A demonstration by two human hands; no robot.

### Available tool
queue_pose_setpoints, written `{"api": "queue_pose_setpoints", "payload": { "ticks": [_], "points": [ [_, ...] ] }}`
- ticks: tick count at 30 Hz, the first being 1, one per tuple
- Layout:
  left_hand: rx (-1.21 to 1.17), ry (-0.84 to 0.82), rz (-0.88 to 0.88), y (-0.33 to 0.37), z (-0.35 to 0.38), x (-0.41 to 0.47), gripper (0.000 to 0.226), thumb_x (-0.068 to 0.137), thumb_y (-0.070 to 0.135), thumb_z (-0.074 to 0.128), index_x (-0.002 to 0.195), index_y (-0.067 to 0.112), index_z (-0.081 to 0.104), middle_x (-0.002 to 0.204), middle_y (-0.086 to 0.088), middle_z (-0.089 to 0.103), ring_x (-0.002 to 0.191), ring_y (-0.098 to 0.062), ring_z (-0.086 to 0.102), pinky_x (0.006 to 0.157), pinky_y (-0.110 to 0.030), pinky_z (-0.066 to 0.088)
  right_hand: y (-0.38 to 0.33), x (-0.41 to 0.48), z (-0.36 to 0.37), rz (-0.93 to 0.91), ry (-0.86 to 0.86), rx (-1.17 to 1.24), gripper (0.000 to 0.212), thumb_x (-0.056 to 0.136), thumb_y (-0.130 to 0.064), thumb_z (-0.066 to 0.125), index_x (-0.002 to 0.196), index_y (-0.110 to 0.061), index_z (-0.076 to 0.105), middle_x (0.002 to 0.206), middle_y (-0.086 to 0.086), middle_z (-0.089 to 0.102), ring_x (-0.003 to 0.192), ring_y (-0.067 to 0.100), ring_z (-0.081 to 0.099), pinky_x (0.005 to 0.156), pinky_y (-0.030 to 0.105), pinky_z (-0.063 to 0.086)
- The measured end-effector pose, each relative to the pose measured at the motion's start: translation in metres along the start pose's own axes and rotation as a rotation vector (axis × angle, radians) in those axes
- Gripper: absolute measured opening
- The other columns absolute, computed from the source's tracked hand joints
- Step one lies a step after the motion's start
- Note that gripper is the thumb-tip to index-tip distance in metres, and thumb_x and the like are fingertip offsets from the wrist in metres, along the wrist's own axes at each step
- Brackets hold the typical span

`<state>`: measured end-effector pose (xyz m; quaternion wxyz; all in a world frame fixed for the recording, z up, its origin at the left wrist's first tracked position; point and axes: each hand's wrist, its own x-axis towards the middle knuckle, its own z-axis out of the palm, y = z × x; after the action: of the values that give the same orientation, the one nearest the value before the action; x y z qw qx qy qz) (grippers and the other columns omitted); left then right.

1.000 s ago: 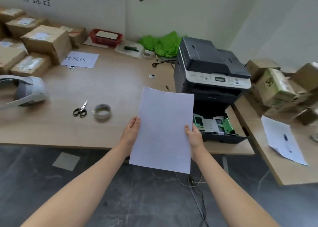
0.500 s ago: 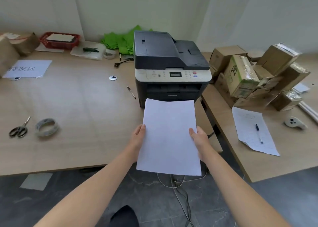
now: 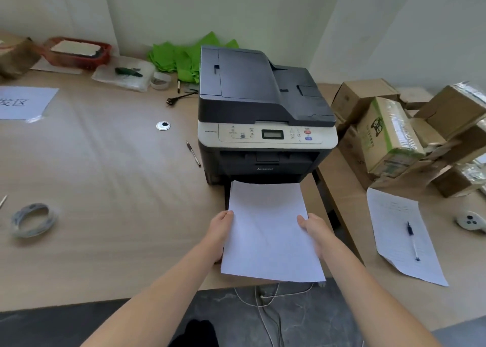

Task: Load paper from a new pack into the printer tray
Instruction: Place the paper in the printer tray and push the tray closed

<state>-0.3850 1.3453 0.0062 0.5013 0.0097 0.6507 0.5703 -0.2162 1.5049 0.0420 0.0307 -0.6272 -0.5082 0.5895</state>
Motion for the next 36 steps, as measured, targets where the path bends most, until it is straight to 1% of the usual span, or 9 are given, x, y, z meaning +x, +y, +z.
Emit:
{"api": "queue_pose_setpoints", "payload": {
  "ticks": [4,7,12,18,24,26,28,31,36],
  "points": [
    [0.021,0.014,-0.021,0.004,0.007,0.017,0.031,0.098,0.028,0.041,0.115,0.011,0.060,0.106,-0.010,0.069,0.092,-0.027,0.068,0.072,-0.033,0.055,-0.005,0.024,-0.001,0.038,0.006,-0.033,0.055,0.097,-0.032,0.050,0.147,-0.016,0.033,0.147,0.007,0.045,0.131,0.037,0.045,0.108,0.058,0.038],
    [0.032,0.006,-0.050,0.004,0.013,0.026,0.033,0.099,0.029,0.040,0.119,0.011,0.058,0.110,-0.010,0.069,0.097,-0.027,0.068,0.073,-0.034,0.055,-0.008,0.042,-0.004,0.039,0.015,-0.020,0.039,0.097,-0.027,0.049,0.133,-0.011,0.046,0.130,0.012,0.057,0.119,0.036,0.055,0.103,0.057,0.043],
    [0.040,0.049,-0.024,0.013,0.027,0.039,0.033,0.100,0.027,0.041,0.123,0.009,0.056,0.115,-0.009,0.066,0.104,-0.027,0.065,0.089,-0.038,0.052,-0.022,0.059,-0.008,-0.013,-0.029,-0.009,0.019,0.099,-0.020,0.048,0.116,-0.013,0.050,0.110,0.012,0.063,0.103,0.037,0.063,0.095,0.055,0.050],
    [0.014,0.144,-0.069,0.015,0.033,0.050,0.031,0.098,0.030,0.044,0.118,0.011,0.057,0.116,-0.007,0.065,0.110,-0.028,0.061,0.104,-0.046,0.045,-0.038,0.090,-0.002,-0.023,-0.048,-0.059,0.042,0.098,-0.019,0.050,0.138,-0.007,0.044,0.130,0.017,0.058,0.115,0.038,0.057,0.100,0.050,0.047],
    [0.008,0.167,-0.076,0.004,0.045,0.068,0.030,0.098,0.031,0.046,0.117,0.015,0.061,0.118,-0.006,0.067,0.110,-0.026,0.063,0.103,-0.047,0.046,-0.033,0.112,-0.009,0.000,-0.080,-0.031,0.040,0.098,-0.015,0.049,0.137,-0.008,0.044,0.122,0.012,0.058,0.107,0.034,0.057,0.097,0.046,0.049],
    [-0.012,0.173,-0.074,0.005,0.053,0.069,0.021,0.100,0.030,0.044,0.107,0.022,0.061,0.115,-0.001,0.066,0.110,-0.023,0.061,0.104,-0.044,0.044,-0.030,0.120,-0.012,-0.003,-0.065,-0.026,0.044,0.098,-0.016,0.048,0.141,-0.010,0.041,0.134,0.013,0.056,0.114,0.035,0.056,0.100,0.047,0.047],
    [-0.024,0.203,-0.072,0.003,0.058,0.076,0.020,0.100,0.030,0.044,0.114,0.025,0.056,0.114,0.003,0.063,0.112,-0.021,0.057,0.104,-0.039,0.043,-0.030,0.125,-0.013,-0.016,-0.081,-0.018,0.048,0.099,-0.016,0.047,0.146,-0.015,0.036,0.143,0.012,0.049,0.124,0.036,0.051,0.103,0.045,0.044],
    [-0.016,0.269,-0.037,0.007,0.060,0.090,0.024,0.099,0.033,0.044,0.120,0.024,0.054,0.119,-0.001,0.064,0.104,-0.019,0.059,0.095,-0.034,0.047,-0.042,0.128,-0.010,-0.034,-0.118,-0.003,0.050,0.100,-0.019,0.045,0.148,-0.018,0.032,0.144,0.009,0.048,0.124,0.034,0.052,0.092,0.037,0.045],
    [0.017,0.415,-0.012,0.018,0.058,0.109,0.043,0.097,0.032,0.050,0.138,0.018,0.048,0.143,-0.004,0.049,0.132,-0.027,0.044,0.110,-0.036,0.033,-0.053,0.136,0.003,-0.068,-0.173,0.023,0.053,0.099,-0.025,0.048,0.148,-0.018,0.031,0.149,0.008,0.044,0.131,0.031,0.047,0.108,0.044,0.041]
  ]
}}
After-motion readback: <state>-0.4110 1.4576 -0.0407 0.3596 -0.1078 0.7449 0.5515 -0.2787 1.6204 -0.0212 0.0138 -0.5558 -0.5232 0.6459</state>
